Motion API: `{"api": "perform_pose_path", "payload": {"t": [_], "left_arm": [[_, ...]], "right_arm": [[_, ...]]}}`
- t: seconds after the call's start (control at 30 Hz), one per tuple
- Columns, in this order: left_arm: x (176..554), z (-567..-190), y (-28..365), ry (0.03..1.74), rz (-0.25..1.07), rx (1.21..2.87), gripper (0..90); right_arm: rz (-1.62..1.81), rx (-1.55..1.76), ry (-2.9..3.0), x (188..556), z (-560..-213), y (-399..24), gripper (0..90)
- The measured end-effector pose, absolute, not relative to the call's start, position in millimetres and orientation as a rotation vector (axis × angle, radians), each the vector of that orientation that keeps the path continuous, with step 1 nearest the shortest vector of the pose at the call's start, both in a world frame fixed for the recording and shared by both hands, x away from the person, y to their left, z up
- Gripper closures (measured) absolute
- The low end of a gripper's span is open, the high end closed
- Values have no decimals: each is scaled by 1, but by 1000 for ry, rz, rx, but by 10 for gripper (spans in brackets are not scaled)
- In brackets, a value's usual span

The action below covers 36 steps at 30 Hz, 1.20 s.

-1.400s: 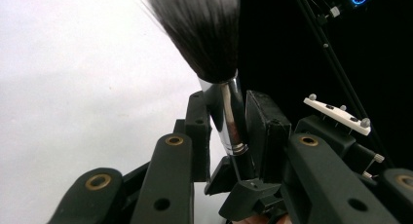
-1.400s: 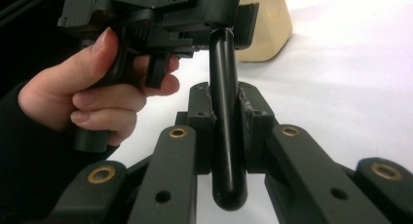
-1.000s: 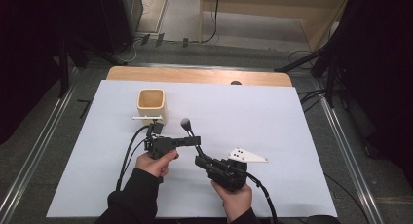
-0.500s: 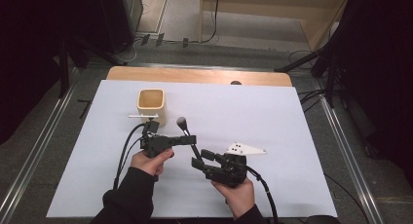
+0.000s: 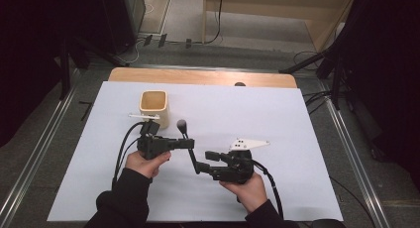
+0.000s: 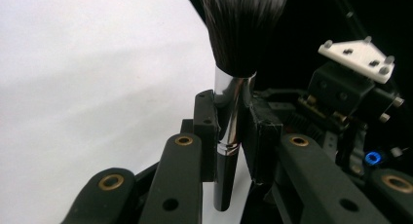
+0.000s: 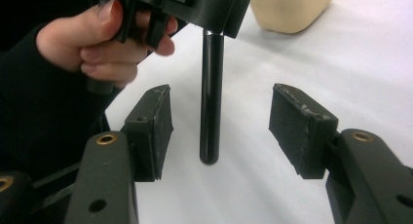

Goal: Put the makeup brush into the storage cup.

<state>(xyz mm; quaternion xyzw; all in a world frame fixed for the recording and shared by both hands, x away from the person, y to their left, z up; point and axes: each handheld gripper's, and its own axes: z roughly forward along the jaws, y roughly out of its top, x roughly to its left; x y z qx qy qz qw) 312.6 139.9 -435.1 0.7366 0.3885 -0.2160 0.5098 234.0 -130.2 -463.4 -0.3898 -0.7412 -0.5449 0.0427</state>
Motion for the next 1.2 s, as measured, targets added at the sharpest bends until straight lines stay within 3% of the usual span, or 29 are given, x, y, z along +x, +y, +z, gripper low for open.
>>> {"api": "perform_pose_path", "payload": {"t": [0.23,0.4,0.6,0.83,1.2], "left_arm": [[313,-431,138,872,-503,1881,782],[315,-432,133,814,-545,1948,782],[318,-435,127,759,-592,2018,782],[321,-437,124,668,-617,2040,781],[322,-439,116,629,-633,2054,780]], "right_arm": [[-1602,-1046,-2335,242,-465,-132,403],[-1555,-967,-2321,249,-470,-127,326],[-1489,-902,-2290,257,-478,-124,331],[-1509,-845,-2256,262,-483,-121,510],[-1502,-837,-2227,261,-488,-113,665]]}}
